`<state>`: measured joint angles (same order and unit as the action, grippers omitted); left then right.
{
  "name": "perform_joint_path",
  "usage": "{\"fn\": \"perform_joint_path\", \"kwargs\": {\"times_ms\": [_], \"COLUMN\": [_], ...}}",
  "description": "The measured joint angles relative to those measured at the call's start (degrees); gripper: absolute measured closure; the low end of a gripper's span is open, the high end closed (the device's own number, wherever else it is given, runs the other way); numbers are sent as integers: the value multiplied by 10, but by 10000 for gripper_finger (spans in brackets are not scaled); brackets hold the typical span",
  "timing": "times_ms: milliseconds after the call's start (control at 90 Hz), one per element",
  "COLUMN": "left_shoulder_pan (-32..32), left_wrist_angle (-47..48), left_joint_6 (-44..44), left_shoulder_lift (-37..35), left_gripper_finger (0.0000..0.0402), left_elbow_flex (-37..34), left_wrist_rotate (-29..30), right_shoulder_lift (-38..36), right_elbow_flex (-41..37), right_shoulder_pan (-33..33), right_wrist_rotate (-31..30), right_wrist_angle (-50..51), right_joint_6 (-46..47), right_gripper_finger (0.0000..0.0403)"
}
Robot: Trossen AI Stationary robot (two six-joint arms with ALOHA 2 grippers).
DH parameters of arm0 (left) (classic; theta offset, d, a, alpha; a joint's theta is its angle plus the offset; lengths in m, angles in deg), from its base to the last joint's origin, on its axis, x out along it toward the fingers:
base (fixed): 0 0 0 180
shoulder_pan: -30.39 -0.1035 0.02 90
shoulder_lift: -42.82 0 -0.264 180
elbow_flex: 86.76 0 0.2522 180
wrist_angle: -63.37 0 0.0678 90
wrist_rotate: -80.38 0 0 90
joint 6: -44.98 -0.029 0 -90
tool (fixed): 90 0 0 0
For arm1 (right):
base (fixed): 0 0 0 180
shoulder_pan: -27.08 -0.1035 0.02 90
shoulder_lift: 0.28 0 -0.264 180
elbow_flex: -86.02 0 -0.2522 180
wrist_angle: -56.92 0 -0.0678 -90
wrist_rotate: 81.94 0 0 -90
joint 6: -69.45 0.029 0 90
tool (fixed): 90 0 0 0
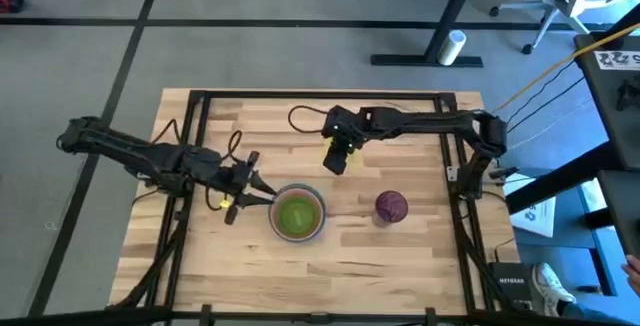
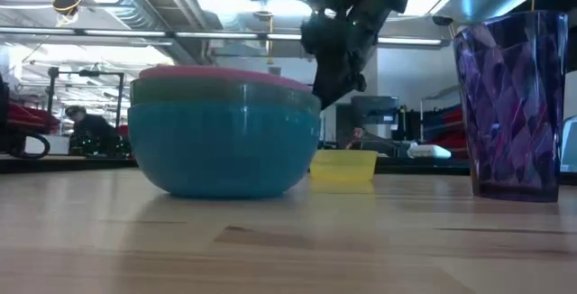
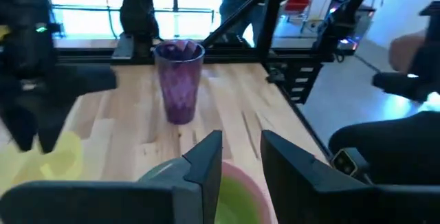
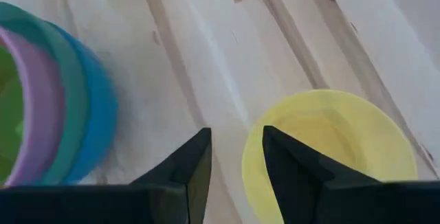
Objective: Nest bowls inside each other
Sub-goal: Stack the yellow bowl on top of the green bowl
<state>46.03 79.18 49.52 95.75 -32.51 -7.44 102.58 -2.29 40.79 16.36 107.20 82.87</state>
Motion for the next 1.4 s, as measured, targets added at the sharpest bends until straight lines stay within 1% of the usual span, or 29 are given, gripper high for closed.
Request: {"fn": "perform_joint_path", "kwargs": {"times_ms": [144, 311, 533, 844, 1400], "left_shoulder_pan": [6, 13, 13, 13, 13], "left_wrist_angle": [-3, -12, -13, -13, -9], "left_joint_6": [0, -2, 1, 2, 10], "left_shoulder_lift": [0, 0, 0, 0, 1], "left_gripper_finger": [318, 318, 318, 318, 318], "left_elbow_flex": [0, 0, 0, 0, 0], "left_wrist_rotate": [0, 0, 0, 0, 0], "right_shoulder_lift": [25, 45, 55, 55, 100], "right_elbow_flex": [0, 0, 0, 0, 0], "right_shoulder_pan": [7, 6, 13, 18, 17], "right_wrist_rotate": [22, 29, 13, 17, 28], "right_wrist_angle": [-2, -5, 0, 2, -7], "right_joint_6": [0, 0, 3, 5, 12], "right_gripper_finger": [285, 285, 285, 285, 285]}}
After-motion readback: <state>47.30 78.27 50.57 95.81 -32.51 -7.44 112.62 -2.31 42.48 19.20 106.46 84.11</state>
